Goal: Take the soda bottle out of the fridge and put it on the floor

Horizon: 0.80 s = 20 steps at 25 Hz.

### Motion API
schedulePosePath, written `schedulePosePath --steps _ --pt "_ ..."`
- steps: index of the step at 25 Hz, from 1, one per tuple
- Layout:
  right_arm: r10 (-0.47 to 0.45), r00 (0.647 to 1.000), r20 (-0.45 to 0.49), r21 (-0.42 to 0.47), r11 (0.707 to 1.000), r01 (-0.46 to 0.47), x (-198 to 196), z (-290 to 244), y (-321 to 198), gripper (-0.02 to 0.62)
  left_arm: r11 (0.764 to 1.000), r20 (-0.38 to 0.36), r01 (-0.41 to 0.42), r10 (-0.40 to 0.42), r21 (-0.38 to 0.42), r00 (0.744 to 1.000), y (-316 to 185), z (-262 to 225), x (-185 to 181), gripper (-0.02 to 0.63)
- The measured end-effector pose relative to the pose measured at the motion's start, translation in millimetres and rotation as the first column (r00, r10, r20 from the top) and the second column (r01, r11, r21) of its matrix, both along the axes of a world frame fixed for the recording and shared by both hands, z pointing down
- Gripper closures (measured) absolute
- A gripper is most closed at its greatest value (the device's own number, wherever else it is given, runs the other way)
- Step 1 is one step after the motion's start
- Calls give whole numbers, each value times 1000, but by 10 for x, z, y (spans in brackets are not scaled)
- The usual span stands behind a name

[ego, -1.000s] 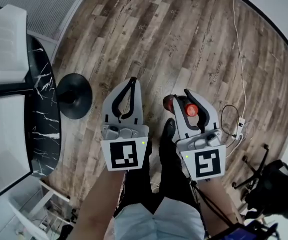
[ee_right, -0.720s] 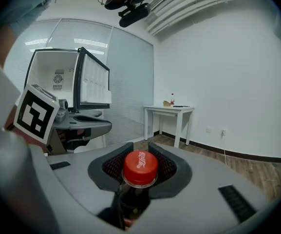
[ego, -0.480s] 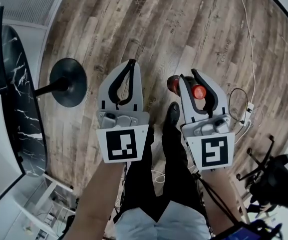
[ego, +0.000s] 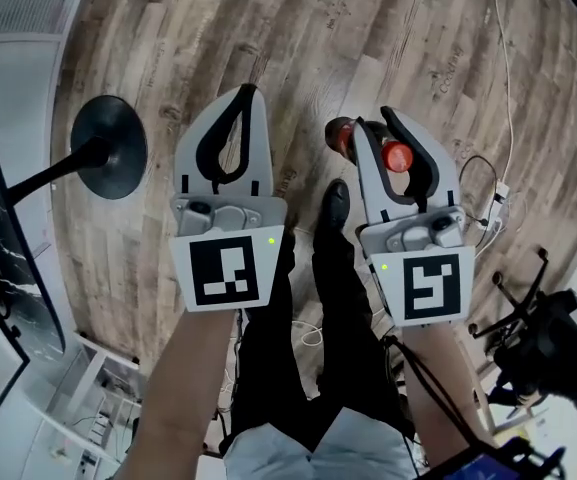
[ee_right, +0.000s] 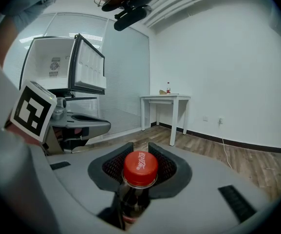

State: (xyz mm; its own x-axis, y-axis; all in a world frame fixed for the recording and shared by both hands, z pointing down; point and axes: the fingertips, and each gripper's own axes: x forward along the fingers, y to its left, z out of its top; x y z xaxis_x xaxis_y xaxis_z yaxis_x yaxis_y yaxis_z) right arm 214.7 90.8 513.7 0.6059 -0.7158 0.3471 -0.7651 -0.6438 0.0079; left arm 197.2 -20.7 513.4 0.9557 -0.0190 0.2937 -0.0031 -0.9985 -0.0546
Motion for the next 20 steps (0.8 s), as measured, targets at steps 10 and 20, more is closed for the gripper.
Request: schedulePosePath --steps 10,20 --pt "3 999 36 -23 1000 -2 108 638 137 485 1000 -9 -4 4 -25 1000 72 503 192 589" --pt "29 998 57 -64 998 -25 238 1137 247 485 998 18 -12 13 -56 1000 114 965 287 589"
